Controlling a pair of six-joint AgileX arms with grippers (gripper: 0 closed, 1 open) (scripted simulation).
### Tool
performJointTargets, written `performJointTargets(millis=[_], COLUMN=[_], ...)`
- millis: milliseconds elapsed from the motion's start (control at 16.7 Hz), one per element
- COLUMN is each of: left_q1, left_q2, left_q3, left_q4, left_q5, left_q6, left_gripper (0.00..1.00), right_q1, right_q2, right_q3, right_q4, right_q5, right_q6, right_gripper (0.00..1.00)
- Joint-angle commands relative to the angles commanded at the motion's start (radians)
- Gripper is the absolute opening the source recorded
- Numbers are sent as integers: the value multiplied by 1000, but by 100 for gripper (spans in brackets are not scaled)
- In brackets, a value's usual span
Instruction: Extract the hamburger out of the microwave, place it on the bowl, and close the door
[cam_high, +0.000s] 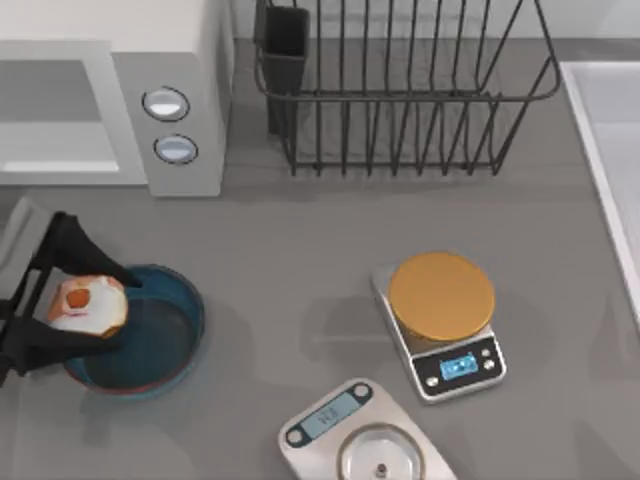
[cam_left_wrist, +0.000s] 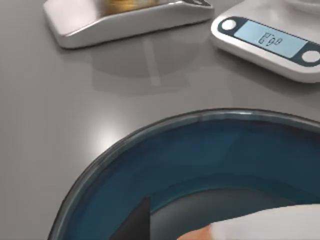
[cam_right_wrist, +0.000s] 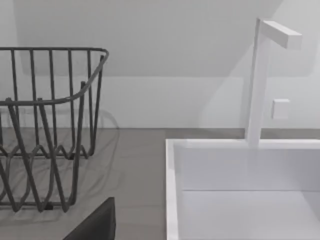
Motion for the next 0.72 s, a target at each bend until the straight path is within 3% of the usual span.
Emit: performJointTargets(millis=[360, 660, 720], left_q1=[-72, -77, -77], left_q2=[-12, -6, -6], left_q3=[-64, -70, -70], left_q4=[141, 153, 153], left_q5=[53, 54, 54], left_q6=[-99, -105, -105], left_gripper=[0, 0, 8], right_q1=[0, 0, 0], right_q2=[0, 0, 0], right_q3=[0, 0, 0], right_q4=[0, 0, 0], right_q5=[0, 0, 0], right_q6=[0, 0, 0], right_gripper=[100, 100, 100])
